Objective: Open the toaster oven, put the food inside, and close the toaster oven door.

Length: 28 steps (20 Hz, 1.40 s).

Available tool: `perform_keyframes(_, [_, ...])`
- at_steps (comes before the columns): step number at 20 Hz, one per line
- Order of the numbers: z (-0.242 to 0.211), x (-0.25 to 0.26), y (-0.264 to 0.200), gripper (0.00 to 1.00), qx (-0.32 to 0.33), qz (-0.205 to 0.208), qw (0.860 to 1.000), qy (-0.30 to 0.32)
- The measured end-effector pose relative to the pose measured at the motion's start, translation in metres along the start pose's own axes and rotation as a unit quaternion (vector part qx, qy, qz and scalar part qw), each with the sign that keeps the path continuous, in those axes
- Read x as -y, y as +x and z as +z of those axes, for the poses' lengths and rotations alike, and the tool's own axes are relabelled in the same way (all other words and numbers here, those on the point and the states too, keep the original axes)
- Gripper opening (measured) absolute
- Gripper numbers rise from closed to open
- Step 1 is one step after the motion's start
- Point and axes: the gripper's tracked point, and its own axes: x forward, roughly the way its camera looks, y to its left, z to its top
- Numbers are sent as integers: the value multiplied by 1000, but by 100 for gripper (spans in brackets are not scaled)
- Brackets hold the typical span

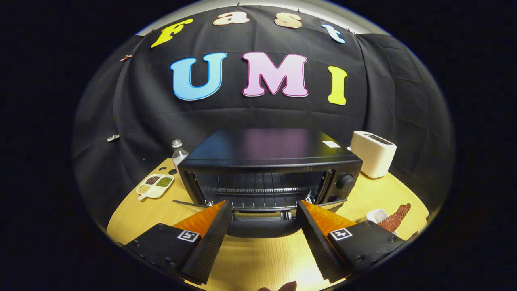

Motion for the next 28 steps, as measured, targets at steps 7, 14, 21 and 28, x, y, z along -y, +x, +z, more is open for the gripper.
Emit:
perform_keyframes(7, [-34,0,-18,100,-30,1,999,-11])
perform_keyframes(14, [-92,4,-29,100,-106,5,994,-34])
perform_keyframes(21, [-106,17,-32,100,-130,8,990,-48])
perform_keyframes(28, [-51,25,-55,100,-91,59,993,-44])
